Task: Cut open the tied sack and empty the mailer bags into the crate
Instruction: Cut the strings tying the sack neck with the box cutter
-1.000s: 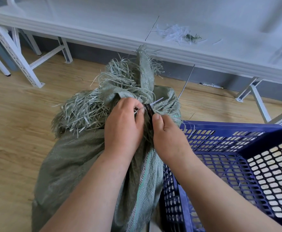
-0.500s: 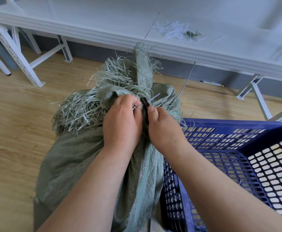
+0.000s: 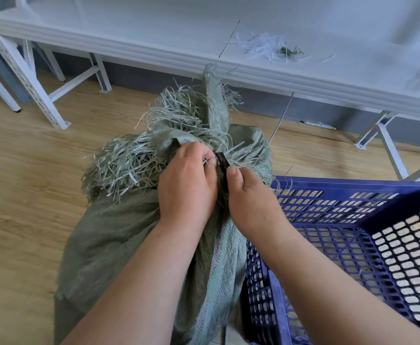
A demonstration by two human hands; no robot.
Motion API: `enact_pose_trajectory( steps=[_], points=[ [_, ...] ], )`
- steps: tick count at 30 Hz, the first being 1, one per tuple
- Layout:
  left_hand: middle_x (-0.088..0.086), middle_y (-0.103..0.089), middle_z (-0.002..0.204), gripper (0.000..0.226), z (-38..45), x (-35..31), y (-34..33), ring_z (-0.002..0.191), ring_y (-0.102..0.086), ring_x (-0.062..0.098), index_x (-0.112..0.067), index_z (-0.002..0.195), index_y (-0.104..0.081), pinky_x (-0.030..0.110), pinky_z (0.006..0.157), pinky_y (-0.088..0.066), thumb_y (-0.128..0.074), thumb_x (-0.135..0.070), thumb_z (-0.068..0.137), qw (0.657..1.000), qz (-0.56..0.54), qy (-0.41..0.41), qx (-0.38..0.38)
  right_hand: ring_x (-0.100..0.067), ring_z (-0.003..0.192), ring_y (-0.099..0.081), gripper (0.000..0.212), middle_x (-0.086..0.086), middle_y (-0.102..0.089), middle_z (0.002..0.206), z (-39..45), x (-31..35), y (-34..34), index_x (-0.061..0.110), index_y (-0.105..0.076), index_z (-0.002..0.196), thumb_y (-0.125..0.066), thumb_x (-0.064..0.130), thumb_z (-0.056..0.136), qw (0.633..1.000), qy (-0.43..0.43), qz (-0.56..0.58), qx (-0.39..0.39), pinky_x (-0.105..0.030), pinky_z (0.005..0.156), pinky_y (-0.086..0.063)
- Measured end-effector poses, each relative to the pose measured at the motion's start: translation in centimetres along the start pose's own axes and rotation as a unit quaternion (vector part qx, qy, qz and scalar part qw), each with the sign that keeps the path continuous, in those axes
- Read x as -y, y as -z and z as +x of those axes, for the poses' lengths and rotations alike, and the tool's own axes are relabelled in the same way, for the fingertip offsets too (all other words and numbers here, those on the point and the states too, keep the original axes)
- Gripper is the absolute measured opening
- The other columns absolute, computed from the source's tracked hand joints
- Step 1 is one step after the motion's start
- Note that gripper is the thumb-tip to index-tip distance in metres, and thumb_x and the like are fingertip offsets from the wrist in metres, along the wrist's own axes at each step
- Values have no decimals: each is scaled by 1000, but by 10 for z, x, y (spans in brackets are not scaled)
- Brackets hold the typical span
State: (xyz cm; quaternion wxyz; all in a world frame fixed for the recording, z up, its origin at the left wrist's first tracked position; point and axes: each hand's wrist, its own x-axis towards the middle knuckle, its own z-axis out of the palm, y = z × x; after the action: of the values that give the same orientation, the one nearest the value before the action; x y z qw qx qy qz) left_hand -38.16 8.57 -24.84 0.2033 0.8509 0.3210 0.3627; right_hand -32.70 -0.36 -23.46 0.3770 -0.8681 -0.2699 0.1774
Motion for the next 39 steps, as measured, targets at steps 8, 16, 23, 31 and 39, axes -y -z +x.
enact_pose_trajectory(
  steps=[8, 16, 23, 31, 39],
  points=[
    [0, -63, 101, 6, 0, 0, 1, 86, -60, 24, -17, 94, -60, 31, 65, -36, -58, -21, 90, 1000, 2, 5, 5, -33, 98, -56, 32, -10, -62, 95, 1, -1, -3, 28, -40, 80, -23, 48, 99, 1000, -5, -2, -3, -34, 74, -32],
    [0, -63, 101, 6, 1, 3, 0, 87, -60, 26, -17, 94, -60, 31, 64, -35, -58, -21, 90, 1000, 4, 2, 2, -33, 102, -56, 33, -12, -64, 104, 6, 4, -4, 26, -43, 86, -23, 48, 99, 1000, -9, 4, 3, -36, 76, -34],
    [2, -64, 100, 6, 0, 4, -1, 84, -61, 28, -16, 93, -61, 33, 63, -38, -60, -20, 89, 1000, -1, -4, -6, -33, 106, -55, 33, -13, -63, 110, 8, 10, -2, 24, -44, 88, -23, 47, 100, 1000, -19, 17, 12, -36, 79, -34],
    [1, -64, 98, 5, 1, 9, -2, 83, -62, 27, -17, 92, -61, 32, 63, -39, -60, -19, 88, 1000, -10, -5, -8, -34, 105, -56, 33, -15, -63, 109, 3, 10, -3, 23, -43, 87, -23, 45, 101, 1000, -19, 8, 18, -35, 79, -33],
    [0, -64, 98, 5, 2, 11, -1, 83, -61, 25, -16, 92, -61, 33, 65, -41, -61, -17, 87, 1000, -26, -11, -7, -36, 102, -57, 33, -14, -64, 103, -1, 9, -7, 26, -42, 85, -22, 47, 100, 1000, -19, -2, 5, -37, 76, -34]
  ],
)
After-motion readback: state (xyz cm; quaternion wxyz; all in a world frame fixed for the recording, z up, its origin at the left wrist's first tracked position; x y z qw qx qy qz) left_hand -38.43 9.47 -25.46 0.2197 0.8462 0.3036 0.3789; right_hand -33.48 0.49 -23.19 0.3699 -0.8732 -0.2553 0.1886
